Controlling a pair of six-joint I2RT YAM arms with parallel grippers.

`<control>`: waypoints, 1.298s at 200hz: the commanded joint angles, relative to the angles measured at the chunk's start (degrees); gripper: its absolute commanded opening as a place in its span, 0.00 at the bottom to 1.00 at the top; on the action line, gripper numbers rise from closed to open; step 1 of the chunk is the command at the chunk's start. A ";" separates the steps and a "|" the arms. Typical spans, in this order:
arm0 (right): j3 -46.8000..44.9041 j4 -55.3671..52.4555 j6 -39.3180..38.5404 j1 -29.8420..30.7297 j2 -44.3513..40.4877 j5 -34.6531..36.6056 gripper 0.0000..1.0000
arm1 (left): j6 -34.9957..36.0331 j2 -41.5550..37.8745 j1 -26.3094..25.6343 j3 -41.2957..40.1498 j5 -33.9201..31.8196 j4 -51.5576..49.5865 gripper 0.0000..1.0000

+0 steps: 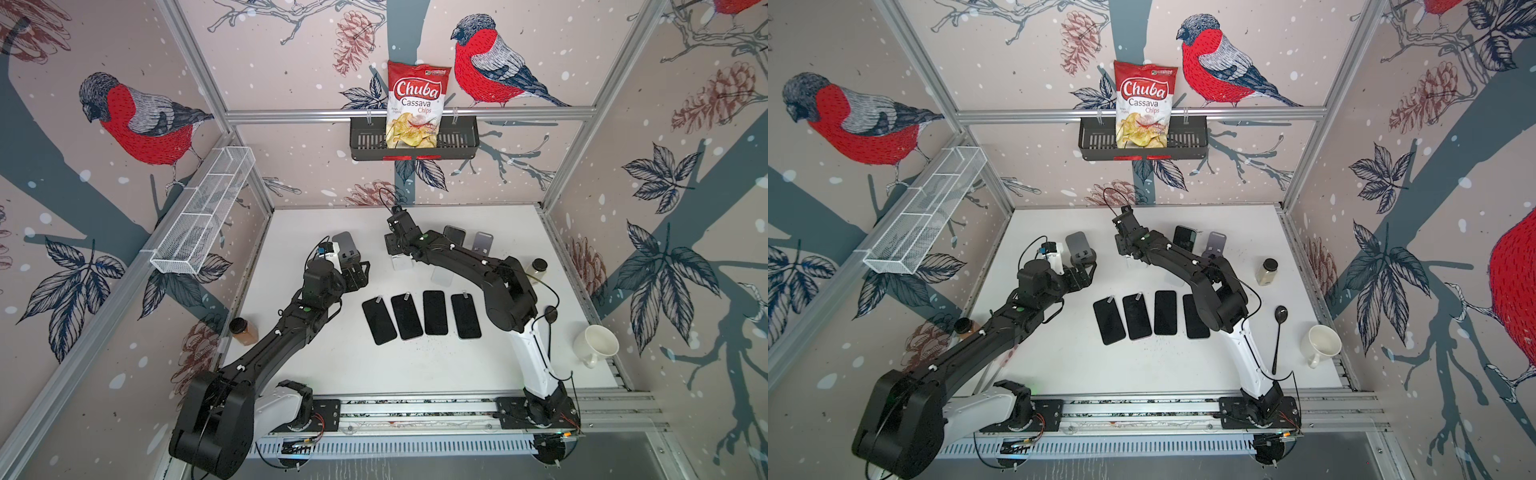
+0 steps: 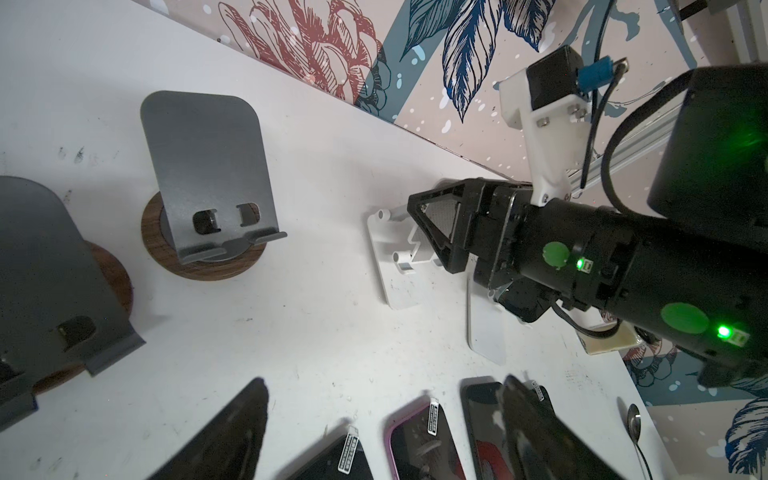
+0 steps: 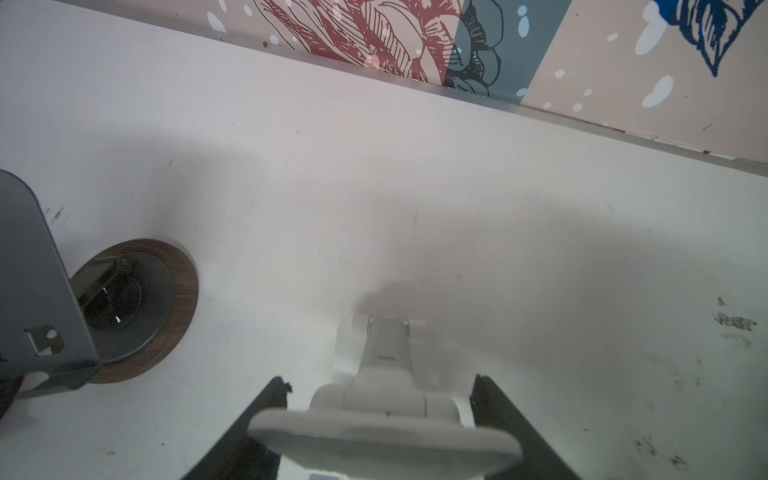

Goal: Remove the phone from the phone stand
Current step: Pick up the phone stand from the top-center of the table, then place the phone stand at the top-center of the table.

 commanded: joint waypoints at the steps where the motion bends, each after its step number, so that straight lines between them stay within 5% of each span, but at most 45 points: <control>1: 2.72 2.47 -1.59 0.25 1.53 -1.48 0.56 | 0.95 0.03 -0.03 -0.19 -0.17 2.26 0.86; 94: 7.77 5.80 -3.35 2.10 6.65 -9.22 0.58 | 1.84 -1.07 -0.01 -0.61 -0.71 1.08 0.86; 259: 11.05 2.57 -2.44 1.87 4.23 -7.25 0.94 | 4.79 -1.97 0.00 1.92 0.66 -3.63 0.86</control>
